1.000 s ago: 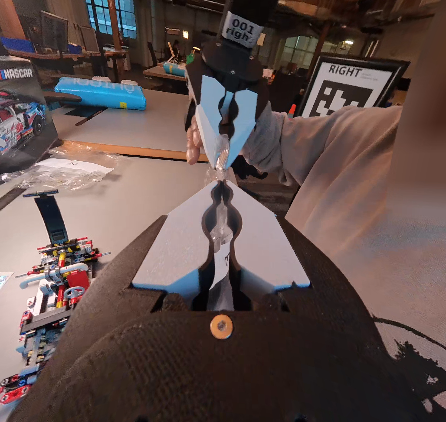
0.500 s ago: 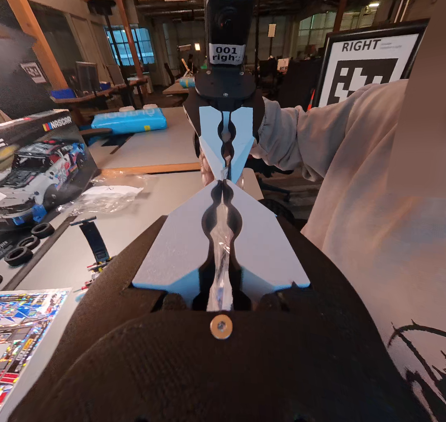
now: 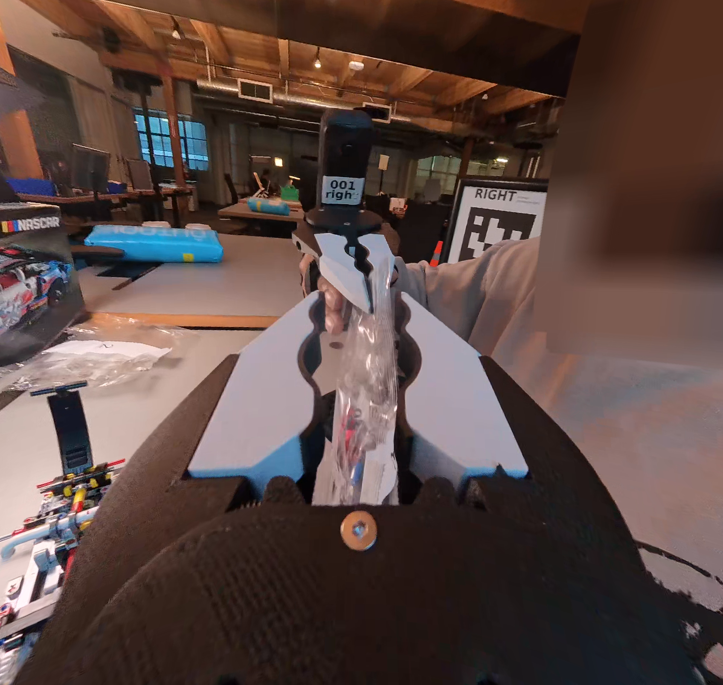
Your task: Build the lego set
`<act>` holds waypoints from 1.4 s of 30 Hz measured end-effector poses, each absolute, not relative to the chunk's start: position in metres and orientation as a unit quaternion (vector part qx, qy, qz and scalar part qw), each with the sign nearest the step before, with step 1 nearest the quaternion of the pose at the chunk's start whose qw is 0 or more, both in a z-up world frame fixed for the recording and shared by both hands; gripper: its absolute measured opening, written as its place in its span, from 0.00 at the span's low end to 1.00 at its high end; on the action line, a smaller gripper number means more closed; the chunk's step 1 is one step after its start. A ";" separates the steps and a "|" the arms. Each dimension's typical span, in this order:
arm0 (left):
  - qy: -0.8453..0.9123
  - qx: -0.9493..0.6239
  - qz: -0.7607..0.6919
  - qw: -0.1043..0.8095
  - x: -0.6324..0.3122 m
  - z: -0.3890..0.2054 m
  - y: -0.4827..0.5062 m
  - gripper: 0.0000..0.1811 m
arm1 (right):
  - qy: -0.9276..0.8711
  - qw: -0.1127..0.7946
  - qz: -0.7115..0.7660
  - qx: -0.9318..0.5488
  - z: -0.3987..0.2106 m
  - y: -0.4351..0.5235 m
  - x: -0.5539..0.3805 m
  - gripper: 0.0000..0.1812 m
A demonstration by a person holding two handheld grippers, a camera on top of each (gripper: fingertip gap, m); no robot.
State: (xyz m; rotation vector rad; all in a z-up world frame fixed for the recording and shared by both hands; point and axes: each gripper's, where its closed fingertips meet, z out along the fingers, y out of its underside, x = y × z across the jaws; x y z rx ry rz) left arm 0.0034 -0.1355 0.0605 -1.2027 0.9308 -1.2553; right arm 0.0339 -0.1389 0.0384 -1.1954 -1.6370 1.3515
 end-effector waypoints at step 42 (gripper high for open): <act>0.456 -0.700 -0.426 0.347 0.060 -0.155 -0.035 0.10 | -0.696 0.348 0.369 -0.508 -0.151 -0.035 0.052 0.00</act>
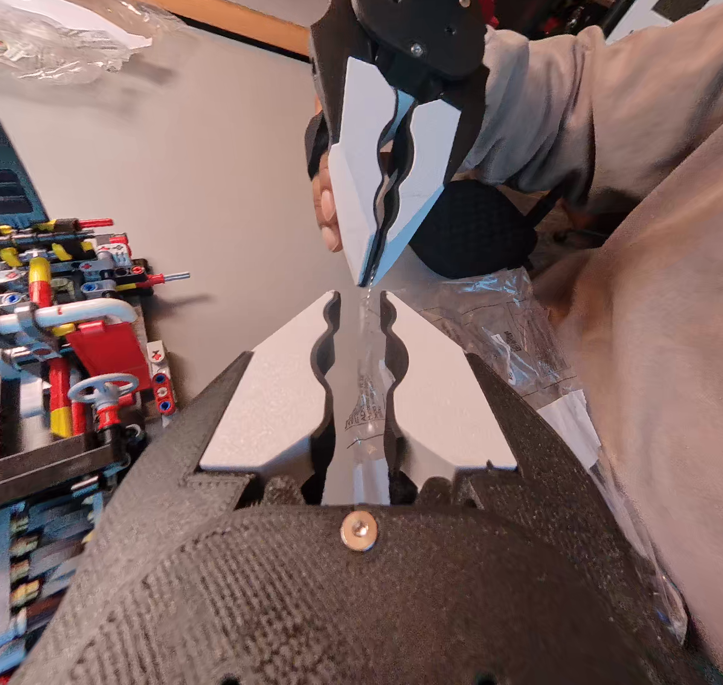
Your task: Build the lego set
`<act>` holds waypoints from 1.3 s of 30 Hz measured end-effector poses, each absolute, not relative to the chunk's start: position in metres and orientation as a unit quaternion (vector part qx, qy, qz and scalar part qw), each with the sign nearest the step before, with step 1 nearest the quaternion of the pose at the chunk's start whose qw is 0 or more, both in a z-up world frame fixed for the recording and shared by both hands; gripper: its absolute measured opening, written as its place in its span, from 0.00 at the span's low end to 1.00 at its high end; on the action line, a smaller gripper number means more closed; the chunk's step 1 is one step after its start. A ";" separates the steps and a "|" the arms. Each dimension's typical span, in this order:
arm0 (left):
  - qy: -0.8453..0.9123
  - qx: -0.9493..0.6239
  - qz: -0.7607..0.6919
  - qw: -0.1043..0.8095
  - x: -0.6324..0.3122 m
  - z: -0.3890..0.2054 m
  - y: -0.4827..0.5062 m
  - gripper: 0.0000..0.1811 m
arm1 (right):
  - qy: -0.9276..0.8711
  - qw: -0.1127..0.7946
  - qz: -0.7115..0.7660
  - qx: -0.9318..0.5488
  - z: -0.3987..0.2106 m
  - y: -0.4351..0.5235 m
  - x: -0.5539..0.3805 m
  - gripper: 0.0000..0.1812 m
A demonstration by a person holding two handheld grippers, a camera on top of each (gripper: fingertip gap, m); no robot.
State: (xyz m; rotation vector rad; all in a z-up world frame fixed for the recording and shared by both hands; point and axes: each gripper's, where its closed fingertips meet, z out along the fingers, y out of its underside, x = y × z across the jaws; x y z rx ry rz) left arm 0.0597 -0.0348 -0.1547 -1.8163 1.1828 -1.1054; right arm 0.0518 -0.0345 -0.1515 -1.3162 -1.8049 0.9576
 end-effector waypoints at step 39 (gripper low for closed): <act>0.458 -0.719 -0.417 0.316 0.082 -0.183 -0.024 0.00 | -0.781 0.248 0.260 -0.511 -0.181 -0.023 0.072 0.00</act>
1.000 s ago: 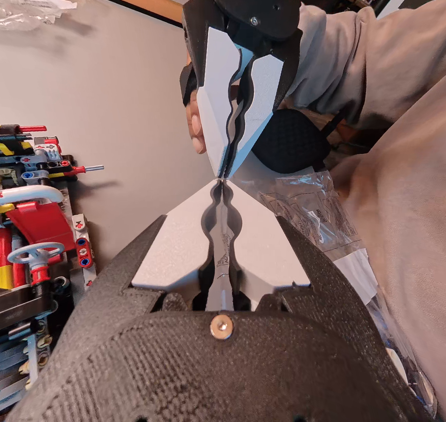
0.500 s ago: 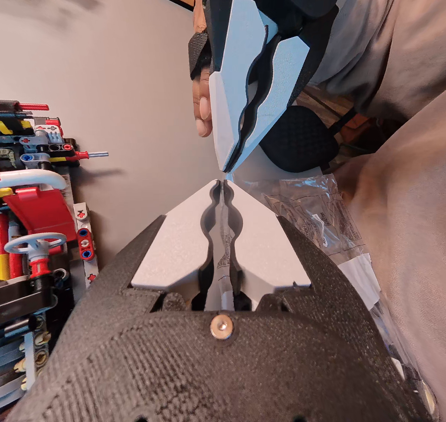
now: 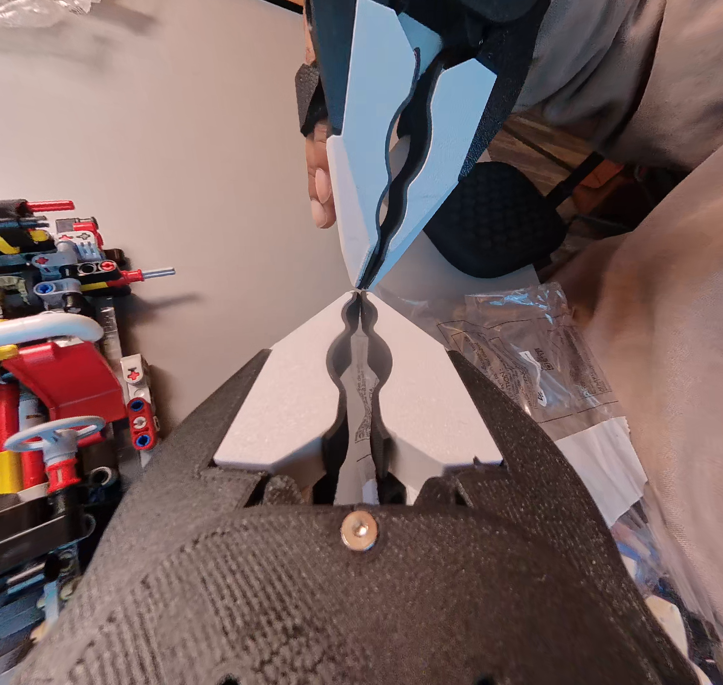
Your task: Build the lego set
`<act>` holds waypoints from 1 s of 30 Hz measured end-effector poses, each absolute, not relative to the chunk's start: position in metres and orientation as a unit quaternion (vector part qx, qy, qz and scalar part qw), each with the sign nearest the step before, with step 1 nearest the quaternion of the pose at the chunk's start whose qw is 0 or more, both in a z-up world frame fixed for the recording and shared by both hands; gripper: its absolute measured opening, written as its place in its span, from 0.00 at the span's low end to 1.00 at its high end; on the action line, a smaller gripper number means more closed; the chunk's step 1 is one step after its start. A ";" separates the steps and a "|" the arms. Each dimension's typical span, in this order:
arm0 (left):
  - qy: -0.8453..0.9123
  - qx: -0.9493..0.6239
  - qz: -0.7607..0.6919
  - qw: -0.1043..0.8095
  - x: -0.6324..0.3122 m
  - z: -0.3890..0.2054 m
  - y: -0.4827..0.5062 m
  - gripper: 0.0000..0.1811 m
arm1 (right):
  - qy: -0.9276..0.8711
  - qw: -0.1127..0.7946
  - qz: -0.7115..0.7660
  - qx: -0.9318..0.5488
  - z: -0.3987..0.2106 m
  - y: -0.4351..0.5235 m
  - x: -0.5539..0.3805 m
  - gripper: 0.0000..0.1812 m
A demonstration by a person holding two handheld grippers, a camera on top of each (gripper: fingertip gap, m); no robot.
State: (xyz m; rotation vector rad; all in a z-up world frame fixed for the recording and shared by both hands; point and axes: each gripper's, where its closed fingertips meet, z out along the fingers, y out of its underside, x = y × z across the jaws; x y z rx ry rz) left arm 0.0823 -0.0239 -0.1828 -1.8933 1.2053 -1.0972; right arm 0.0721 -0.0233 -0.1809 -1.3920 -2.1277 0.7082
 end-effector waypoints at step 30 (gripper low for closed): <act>0.356 -0.733 -0.525 0.245 0.064 -0.176 -0.022 0.00 | -0.846 0.435 0.031 -0.307 -0.165 -0.036 0.098 0.00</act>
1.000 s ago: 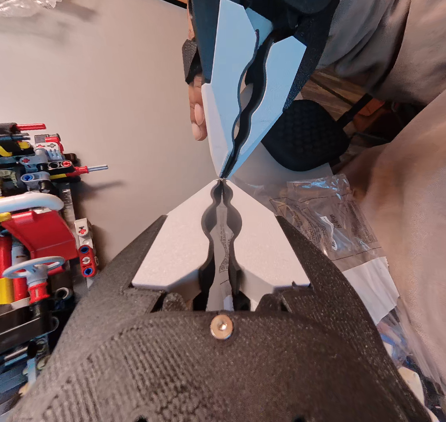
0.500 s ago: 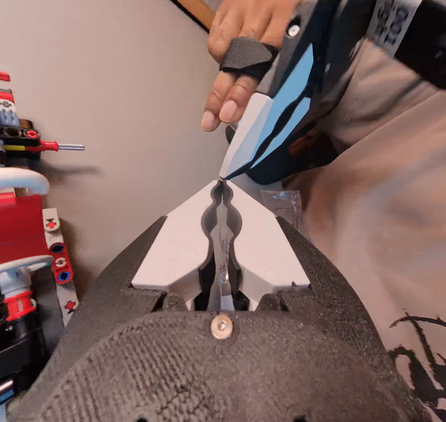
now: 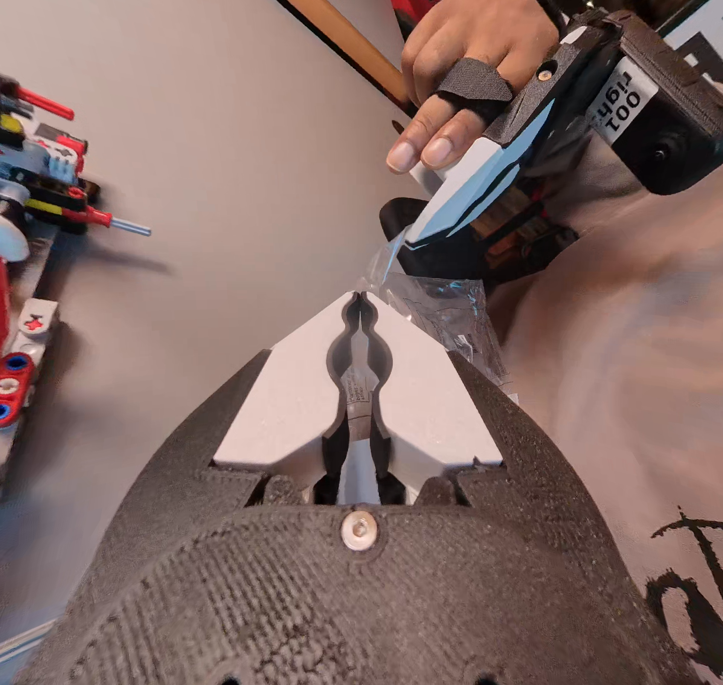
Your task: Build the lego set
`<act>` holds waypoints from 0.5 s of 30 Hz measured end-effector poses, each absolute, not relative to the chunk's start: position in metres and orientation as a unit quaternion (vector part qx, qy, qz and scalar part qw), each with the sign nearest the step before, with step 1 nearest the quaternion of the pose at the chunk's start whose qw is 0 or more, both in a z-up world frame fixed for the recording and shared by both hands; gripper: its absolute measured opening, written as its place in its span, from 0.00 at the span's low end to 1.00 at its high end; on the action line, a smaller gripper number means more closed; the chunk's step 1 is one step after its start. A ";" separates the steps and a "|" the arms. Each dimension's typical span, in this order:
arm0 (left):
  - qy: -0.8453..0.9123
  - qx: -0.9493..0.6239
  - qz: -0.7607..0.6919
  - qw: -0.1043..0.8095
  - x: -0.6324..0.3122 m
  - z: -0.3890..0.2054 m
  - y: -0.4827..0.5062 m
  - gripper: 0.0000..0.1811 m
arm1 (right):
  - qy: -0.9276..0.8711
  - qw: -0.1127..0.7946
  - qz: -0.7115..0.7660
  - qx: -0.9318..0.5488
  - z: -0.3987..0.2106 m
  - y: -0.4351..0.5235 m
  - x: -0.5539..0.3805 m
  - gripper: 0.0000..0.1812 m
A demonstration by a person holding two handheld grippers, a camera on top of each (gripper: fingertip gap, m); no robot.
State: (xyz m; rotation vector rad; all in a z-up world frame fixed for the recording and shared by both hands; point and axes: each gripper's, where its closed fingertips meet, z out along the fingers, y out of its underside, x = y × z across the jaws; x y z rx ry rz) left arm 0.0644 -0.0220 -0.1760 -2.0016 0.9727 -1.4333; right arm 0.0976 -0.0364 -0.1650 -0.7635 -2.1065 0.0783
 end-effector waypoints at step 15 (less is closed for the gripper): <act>0.583 -0.629 -0.477 0.192 0.108 -0.176 -0.038 0.33 | -0.810 0.450 0.135 -0.351 -0.135 -0.041 0.092 0.00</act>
